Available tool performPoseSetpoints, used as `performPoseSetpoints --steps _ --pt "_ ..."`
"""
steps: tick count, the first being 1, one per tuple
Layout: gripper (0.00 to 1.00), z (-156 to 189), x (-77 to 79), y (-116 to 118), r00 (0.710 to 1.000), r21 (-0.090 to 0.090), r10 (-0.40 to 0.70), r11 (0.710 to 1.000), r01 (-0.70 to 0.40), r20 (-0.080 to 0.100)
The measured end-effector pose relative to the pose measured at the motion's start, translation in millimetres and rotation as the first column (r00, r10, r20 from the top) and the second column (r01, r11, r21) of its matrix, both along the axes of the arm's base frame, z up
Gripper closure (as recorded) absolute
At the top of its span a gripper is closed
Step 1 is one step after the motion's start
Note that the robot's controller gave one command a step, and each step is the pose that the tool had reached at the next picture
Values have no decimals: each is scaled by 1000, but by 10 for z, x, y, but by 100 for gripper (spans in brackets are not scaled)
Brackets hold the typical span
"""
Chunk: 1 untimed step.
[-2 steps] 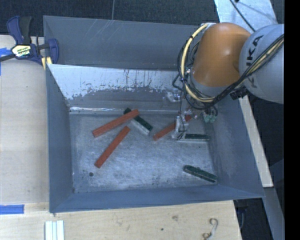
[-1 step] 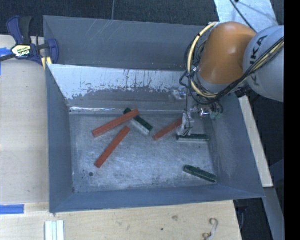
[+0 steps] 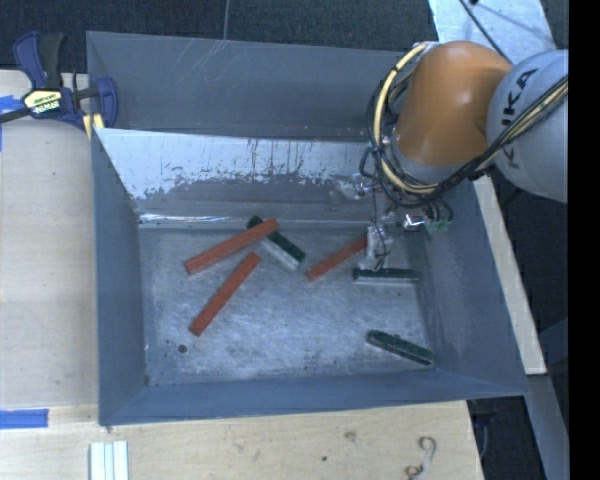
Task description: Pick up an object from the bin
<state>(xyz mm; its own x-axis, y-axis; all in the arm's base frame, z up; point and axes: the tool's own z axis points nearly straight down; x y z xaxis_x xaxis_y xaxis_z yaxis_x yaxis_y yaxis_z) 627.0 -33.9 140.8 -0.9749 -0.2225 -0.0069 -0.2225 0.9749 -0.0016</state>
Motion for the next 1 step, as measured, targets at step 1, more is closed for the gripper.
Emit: performPoseSetpoints --steps 1 --pt "0 -719 5 -43 982 1 188 982 -188 -10"
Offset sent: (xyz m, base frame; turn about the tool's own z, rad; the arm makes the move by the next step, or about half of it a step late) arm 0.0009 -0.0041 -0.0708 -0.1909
